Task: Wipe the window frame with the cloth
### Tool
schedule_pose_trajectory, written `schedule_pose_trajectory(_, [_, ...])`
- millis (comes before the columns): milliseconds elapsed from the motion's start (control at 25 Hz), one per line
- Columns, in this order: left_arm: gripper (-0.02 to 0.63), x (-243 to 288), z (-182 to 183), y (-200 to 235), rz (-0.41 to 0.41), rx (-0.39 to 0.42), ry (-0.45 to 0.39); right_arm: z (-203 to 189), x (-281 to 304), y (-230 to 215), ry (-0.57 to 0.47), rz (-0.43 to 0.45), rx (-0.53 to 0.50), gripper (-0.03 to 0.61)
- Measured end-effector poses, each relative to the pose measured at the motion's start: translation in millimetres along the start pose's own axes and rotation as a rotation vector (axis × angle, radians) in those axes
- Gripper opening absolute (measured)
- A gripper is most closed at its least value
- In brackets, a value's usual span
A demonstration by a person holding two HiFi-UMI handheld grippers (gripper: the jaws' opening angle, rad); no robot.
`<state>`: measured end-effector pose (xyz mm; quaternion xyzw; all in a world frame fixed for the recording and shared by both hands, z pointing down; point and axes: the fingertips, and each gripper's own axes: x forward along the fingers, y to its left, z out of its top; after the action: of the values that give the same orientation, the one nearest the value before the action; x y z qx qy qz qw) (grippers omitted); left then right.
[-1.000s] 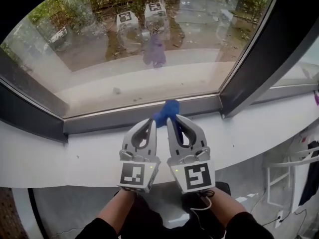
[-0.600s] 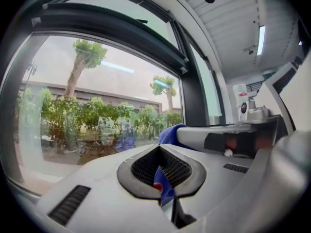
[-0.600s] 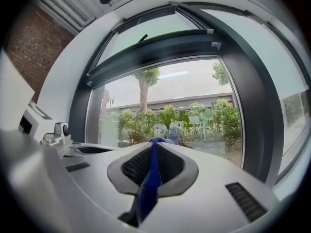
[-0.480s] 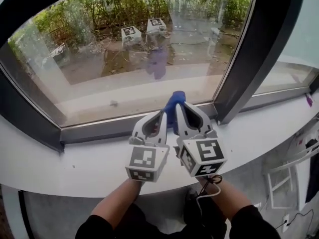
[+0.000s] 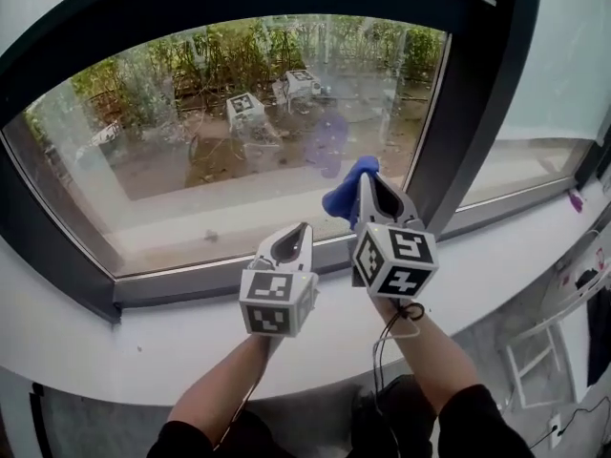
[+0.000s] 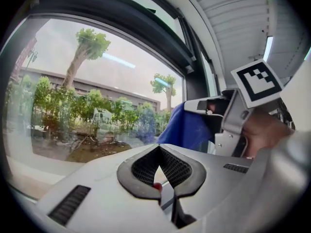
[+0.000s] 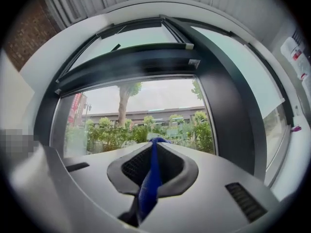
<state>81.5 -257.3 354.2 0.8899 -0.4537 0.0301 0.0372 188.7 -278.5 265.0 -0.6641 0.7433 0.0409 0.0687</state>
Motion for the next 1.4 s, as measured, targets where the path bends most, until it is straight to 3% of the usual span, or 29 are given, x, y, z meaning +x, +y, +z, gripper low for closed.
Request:
schedule_pose_trajectory(320, [0.005,18.5,21.0,-19.3,-0.052,0.015,-0.031,63.4,29.4,-46.3,-0.139,-0.145,-0.11,0.018])
schedule_pose_trajectory(520, [0.005,30.9,62.3,-29.7,-0.081,0.057,-0.136,90.3,34.3,-53.6,-0.232,-0.194,-0.214,0.018])
schedule_pose_trajectory(680, [0.004,49.2,84.5,-40.4,-0.112,0.038,-0.164,102.2,37.6,-68.1,-0.264,-0.239,-0.262,0.018])
schedule_pose_trajectory(1040, [0.005,91.2,136.9,-72.9,-0.183,0.032,-0.239,163.5,62.9,-115.2,-0.362,-0.364,-0.195,0.018])
schedule_pose_trajectory(1400, [0.005,108.2,169.0,-67.3,-0.171,0.128,-0.263,214.7,82.7,-131.6,-0.463,-0.456,-0.149,0.018])
